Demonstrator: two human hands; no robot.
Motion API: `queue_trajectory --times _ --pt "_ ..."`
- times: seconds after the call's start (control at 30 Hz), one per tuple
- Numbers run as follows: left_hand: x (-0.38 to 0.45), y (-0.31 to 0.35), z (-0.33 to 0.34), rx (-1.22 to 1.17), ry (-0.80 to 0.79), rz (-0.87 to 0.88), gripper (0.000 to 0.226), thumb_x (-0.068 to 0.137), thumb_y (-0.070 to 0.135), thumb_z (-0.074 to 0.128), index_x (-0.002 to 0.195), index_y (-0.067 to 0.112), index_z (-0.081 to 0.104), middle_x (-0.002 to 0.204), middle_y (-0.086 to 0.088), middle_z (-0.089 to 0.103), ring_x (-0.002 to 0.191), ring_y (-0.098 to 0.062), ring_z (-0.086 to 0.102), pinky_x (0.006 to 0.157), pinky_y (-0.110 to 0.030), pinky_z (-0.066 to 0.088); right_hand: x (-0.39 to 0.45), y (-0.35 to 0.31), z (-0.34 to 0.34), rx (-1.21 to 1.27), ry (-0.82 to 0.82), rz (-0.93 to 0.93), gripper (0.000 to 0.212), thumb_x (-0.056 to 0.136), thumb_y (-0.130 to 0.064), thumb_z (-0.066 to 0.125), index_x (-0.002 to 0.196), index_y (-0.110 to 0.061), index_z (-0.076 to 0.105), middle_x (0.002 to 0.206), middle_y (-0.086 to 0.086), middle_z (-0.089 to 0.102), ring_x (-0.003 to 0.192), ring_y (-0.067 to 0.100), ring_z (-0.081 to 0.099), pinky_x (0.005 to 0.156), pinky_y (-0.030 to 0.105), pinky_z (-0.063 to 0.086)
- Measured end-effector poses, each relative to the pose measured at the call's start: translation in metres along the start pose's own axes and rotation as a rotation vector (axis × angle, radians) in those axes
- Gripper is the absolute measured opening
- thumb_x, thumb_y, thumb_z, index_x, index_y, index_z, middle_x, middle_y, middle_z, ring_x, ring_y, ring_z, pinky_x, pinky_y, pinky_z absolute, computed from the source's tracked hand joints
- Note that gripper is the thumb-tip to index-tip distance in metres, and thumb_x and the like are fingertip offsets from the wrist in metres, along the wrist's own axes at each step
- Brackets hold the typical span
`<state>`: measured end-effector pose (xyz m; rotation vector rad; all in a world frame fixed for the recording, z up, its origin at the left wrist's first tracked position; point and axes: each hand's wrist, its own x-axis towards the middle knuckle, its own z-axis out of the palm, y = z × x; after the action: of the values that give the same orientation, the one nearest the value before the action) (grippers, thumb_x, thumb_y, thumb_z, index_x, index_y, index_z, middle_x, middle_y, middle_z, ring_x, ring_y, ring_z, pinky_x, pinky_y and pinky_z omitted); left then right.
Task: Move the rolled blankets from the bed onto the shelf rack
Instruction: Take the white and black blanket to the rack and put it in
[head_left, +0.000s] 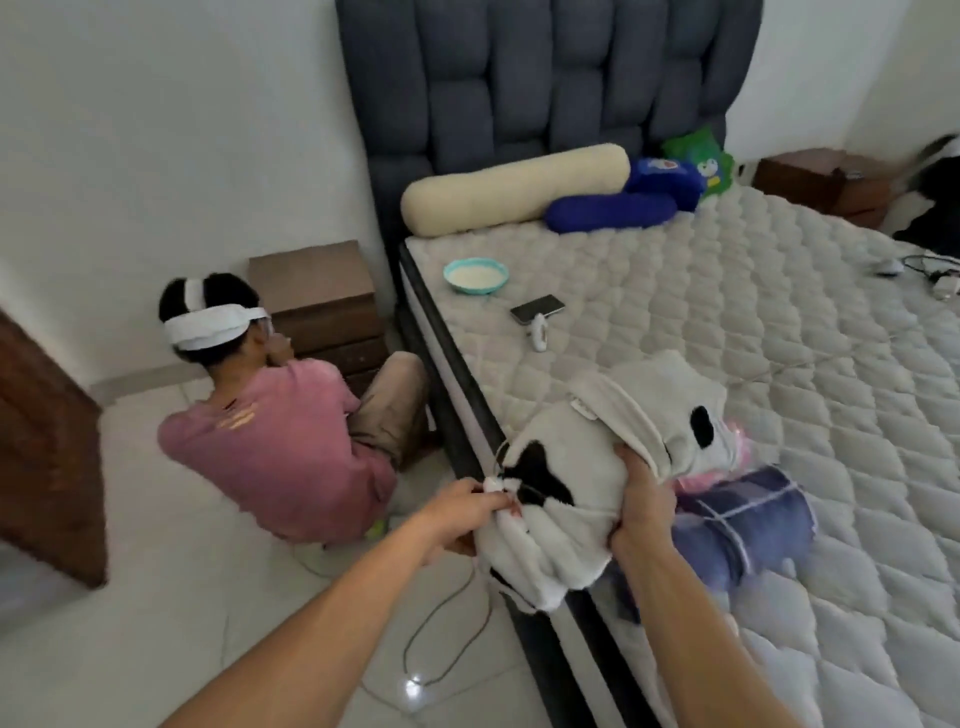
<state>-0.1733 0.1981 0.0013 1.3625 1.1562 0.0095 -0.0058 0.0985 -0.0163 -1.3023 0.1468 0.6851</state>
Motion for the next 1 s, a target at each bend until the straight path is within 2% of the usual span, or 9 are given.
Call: queue_trajectory --times 0.1,0.17,0.27,0.37,0.53,0.7,0.77,0.9,1.0 --pt "-0.040 -0.051 -0.069 -0.227 0.089 -0.059 0.029 0.086 0.042 0.065 0.099 0.016 0.063 0.084 -0.004 0.068 0.071 -0.017 0.064 0.055 -0.023 0.053 -0.055 0.040 0.065 -0.139 -0.239 -0.040 0.074 0.061 -0.046 0.076 0.128 -0.022 0.054 0.124 -0.004 0.062 0.112 0.019 0.059 0.092 0.037 0.048" --pt "-0.067 -0.089 -0.107 -0.377 0.159 -0.081 0.028 0.082 0.045 0.068 0.092 0.019 0.066 0.084 -0.004 0.071 0.073 -0.018 0.066 0.064 -0.028 0.057 -0.096 0.069 0.101 -0.207 -0.358 -0.099 0.063 0.068 -0.035 0.077 0.126 -0.024 0.054 0.122 -0.007 0.061 0.110 0.016 0.058 0.096 0.039 0.048" --pt "-0.102 -0.152 -0.158 -0.561 0.286 -0.116 0.038 0.079 0.049 0.070 0.105 0.021 0.068 0.099 -0.003 0.072 0.088 -0.021 0.066 0.081 -0.035 0.056 -0.157 0.115 0.150 -0.299 -0.616 -0.094 0.061 0.070 -0.032 0.076 0.127 -0.028 0.056 0.125 -0.008 0.063 0.110 0.013 0.060 0.096 0.038 0.049" --pt "-0.141 -0.205 -0.199 -0.771 0.409 -0.144 0.047 0.077 0.054 0.068 0.107 0.018 0.068 0.102 -0.004 0.070 0.094 -0.023 0.064 0.078 -0.034 0.055 -0.211 0.158 0.190 -0.395 -0.795 -0.084 0.055 0.074 -0.030 0.075 0.126 -0.026 0.056 0.120 -0.010 0.063 0.109 0.015 0.059 0.096 0.037 0.047" --pt "-0.191 -0.284 -0.257 -1.042 0.677 -0.219 0.062 0.072 0.063 0.068 0.111 0.015 0.068 0.109 -0.006 0.070 0.101 -0.026 0.064 0.082 -0.037 0.054 -0.278 0.232 0.244 -0.551 -1.098 -0.061 0.023 0.080 -0.028 0.072 0.097 -0.039 0.062 0.104 -0.018 0.065 0.103 0.014 0.061 0.093 0.036 0.048" --pt "-0.220 -0.346 -0.290 -1.266 0.869 -0.254 0.061 0.069 0.067 0.067 0.105 0.018 0.067 0.110 -0.004 0.067 0.101 -0.026 0.063 0.090 -0.042 0.053 -0.338 0.303 0.299 -0.637 -1.398 -0.013 0.025 0.084 -0.021 0.070 0.098 -0.039 0.060 0.101 -0.022 0.063 0.096 0.004 0.059 0.088 0.029 0.045" --pt "-0.228 -0.363 -0.303 -1.344 0.956 -0.278 0.061 0.069 0.068 0.066 0.106 0.020 0.066 0.110 -0.003 0.066 0.104 -0.026 0.062 0.094 -0.044 0.051 -0.358 0.328 0.322 -0.663 -1.516 0.048 0.033 0.082 -0.023 0.071 0.111 -0.034 0.060 0.110 -0.017 0.064 0.101 0.006 0.059 0.092 0.030 0.046" --pt "-0.244 -0.381 -0.332 -1.495 1.106 -0.284 0.056 0.073 0.066 0.064 0.105 0.020 0.065 0.102 -0.001 0.066 0.099 -0.025 0.062 0.091 -0.043 0.050 -0.401 0.369 0.376 -0.813 -1.714 0.099 0.056 0.072 -0.039 0.077 0.124 -0.032 0.057 0.123 -0.011 0.064 0.112 0.013 0.059 0.097 0.037 0.049" --pt "-0.250 -0.396 -0.355 -1.576 1.172 -0.311 0.064 0.074 0.068 0.060 0.116 0.020 0.064 0.115 -0.004 0.066 0.106 -0.027 0.062 0.095 -0.044 0.049 -0.432 0.400 0.412 -0.929 -1.839 0.051 0.065 0.066 -0.051 0.076 0.125 -0.037 0.054 0.127 -0.012 0.062 0.116 0.017 0.058 0.101 0.043 0.048"
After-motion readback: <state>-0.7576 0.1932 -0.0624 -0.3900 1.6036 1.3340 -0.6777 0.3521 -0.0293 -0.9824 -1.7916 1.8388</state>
